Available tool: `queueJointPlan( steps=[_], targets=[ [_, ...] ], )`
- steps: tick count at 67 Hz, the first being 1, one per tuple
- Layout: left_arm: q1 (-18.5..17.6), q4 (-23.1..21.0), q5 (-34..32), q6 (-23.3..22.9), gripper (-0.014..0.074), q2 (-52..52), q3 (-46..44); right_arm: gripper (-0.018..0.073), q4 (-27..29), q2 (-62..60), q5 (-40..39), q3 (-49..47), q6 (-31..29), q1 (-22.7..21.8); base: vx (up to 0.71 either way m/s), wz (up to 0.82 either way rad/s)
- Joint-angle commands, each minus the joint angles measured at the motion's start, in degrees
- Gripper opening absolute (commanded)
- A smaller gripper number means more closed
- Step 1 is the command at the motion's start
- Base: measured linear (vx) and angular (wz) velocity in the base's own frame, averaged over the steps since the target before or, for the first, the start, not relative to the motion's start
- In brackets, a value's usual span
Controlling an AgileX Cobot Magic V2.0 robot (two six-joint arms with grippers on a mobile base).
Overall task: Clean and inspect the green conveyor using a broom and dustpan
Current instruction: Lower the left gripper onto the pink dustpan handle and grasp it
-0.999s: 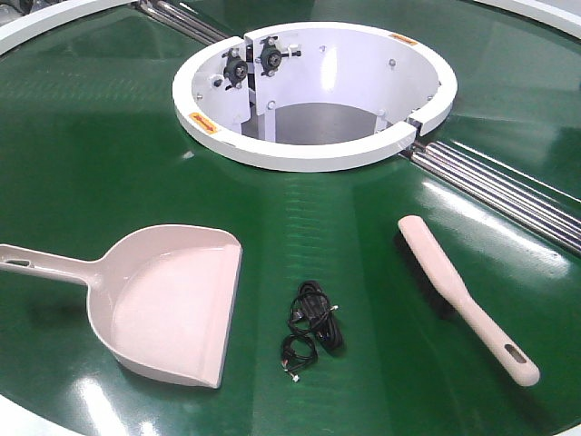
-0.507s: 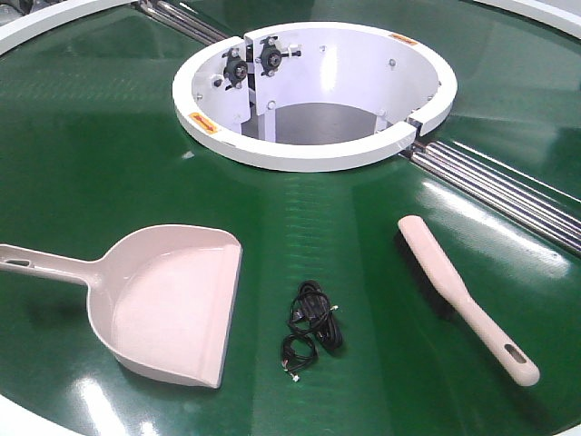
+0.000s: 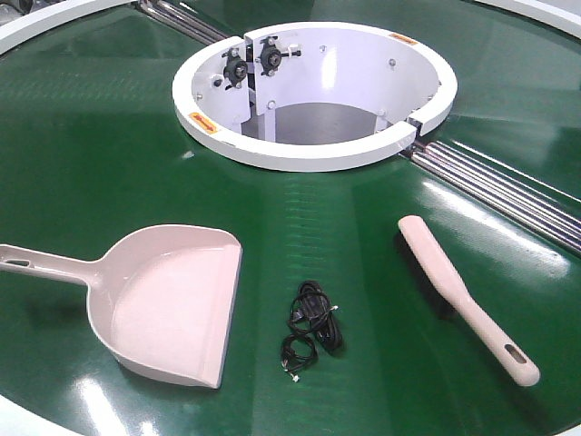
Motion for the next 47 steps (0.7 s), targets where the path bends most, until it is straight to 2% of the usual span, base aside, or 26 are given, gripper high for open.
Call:
queueJointPlan(
  steps=[1, 7, 14, 28, 34, 41, 47],
  targets=[
    [0.0, -0.2, 6.0, 5.1, 0.0512, 4.8, -9.0, -0.0009, -0.4, -1.0, -4.6, 1.2, 0.0, 0.1, 0.00, 0.00],
    [0.0, -0.6, 12.4, 11.0, 0.0512, 10.2, -16.2, -0.0009, -0.4, -1.0, -4.6, 1.2, 0.0, 0.1, 0.00, 0.00],
    [0.0, -1.9, 15.9, 18.6, 0.0512, 16.7, -21.7, -0.0009, -0.4, -1.1, -4.6, 1.2, 0.0, 0.2, 0.00, 0.00],
    [0.0, -1.7, 15.6, 24.4, 0.0512, 27.9, -28.2, -0.0009, -0.4, -1.1, -4.6, 1.2, 0.0, 0.2, 0.00, 0.00],
    [0.0, -1.4, 15.8, 31.6, 0.0512, 30.4, -28.9, -0.0009, -0.4, -1.1, -4.6, 1.2, 0.0, 0.2, 0.00, 0.00],
    [0.0, -1.3, 16.5, 44.8, 0.0512, 31.7, -28.9, -0.0009, -0.4, -1.1, -4.6, 1.2, 0.0, 0.2, 0.00, 0.00],
    [0.0, -1.3, 16.2, 53.7, 0.0512, 32.1, -28.9, -0.0009, -0.4, -1.1, -4.6, 1.2, 0.0, 0.2, 0.00, 0.00]
  ],
)
